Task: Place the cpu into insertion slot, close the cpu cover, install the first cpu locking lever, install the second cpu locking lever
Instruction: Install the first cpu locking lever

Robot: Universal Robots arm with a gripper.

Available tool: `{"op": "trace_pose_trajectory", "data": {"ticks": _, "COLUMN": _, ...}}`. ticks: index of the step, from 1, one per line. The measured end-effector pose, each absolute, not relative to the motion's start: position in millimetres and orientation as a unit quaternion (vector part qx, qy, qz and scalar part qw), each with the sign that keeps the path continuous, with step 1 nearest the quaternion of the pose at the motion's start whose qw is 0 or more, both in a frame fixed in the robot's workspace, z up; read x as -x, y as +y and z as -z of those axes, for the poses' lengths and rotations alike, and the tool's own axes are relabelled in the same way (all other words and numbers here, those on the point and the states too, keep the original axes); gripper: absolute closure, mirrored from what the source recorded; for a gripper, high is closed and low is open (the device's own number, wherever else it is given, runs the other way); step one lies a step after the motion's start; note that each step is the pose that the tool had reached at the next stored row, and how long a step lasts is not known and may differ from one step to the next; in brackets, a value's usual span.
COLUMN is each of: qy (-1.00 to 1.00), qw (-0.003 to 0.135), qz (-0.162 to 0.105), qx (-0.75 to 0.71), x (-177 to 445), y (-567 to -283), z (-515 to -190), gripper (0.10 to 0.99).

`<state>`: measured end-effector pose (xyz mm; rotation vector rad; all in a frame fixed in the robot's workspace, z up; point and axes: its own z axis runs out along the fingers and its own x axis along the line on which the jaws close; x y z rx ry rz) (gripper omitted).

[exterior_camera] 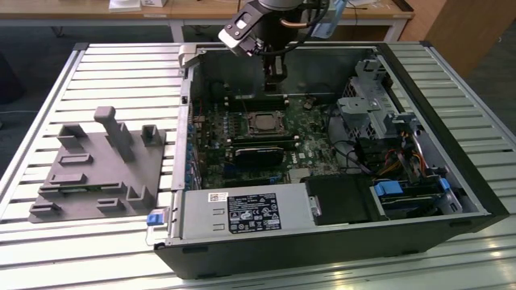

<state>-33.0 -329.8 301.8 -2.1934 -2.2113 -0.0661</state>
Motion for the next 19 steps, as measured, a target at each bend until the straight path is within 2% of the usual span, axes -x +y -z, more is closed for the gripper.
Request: {"op": "trace_pose_trajectory", "data": {"ticks": 19, "qy": -0.815, "qw": 0.016, "qz": 0.019, "qx": 0.579, "x": 33.0, "y": -329.8, "z": -298.7, "gripper": 0.98}}
